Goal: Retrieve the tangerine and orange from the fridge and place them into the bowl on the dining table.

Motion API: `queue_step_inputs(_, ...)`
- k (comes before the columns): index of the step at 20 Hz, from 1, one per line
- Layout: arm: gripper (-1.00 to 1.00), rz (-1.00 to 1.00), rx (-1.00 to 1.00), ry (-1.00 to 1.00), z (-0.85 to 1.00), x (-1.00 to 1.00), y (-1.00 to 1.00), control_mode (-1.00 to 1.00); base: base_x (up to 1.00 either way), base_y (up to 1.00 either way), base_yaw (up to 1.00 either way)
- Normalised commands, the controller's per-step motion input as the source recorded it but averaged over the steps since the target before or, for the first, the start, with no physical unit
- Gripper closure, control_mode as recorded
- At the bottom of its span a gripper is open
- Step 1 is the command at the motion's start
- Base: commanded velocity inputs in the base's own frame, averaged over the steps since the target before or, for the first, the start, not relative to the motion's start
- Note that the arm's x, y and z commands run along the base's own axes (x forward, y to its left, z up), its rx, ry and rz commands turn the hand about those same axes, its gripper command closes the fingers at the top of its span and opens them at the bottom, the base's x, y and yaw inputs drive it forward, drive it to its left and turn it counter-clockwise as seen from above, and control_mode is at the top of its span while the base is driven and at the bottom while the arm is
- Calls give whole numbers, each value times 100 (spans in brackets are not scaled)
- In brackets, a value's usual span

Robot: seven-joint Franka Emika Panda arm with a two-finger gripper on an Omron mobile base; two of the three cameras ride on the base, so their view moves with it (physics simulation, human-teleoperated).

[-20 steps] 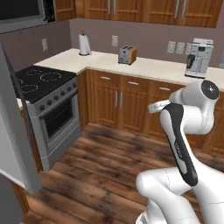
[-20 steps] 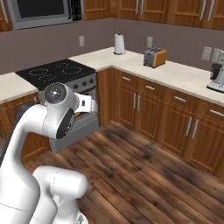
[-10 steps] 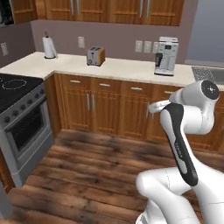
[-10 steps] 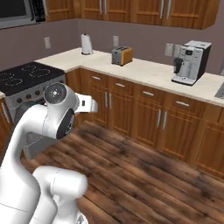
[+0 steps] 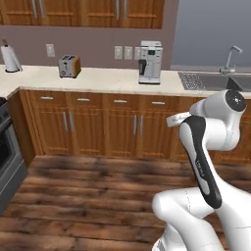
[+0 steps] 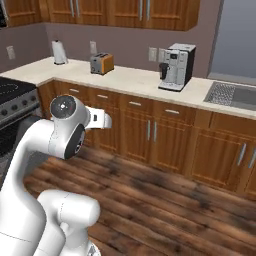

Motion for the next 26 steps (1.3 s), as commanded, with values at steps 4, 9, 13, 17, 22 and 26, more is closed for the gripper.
queue_step_inputs(4,100,0,0,0,0,0,0,100,-100,-1,-49)
queue_step_inputs(9,100,0,0,0,0,0,0,100,-96,0,-52)
queue_step_inputs(13,100,0,0,0,0,0,0,100,-90,0,-53)
queue_step_inputs(17,100,0,0,0,0,0,0,100,-87,0,-54)
queue_step_inputs(22,100,0,0,0,0,0,0,100,-83,0,-55)
queue_step_inputs(26,100,0,0,0,0,0,0,100,-78,0,-55)
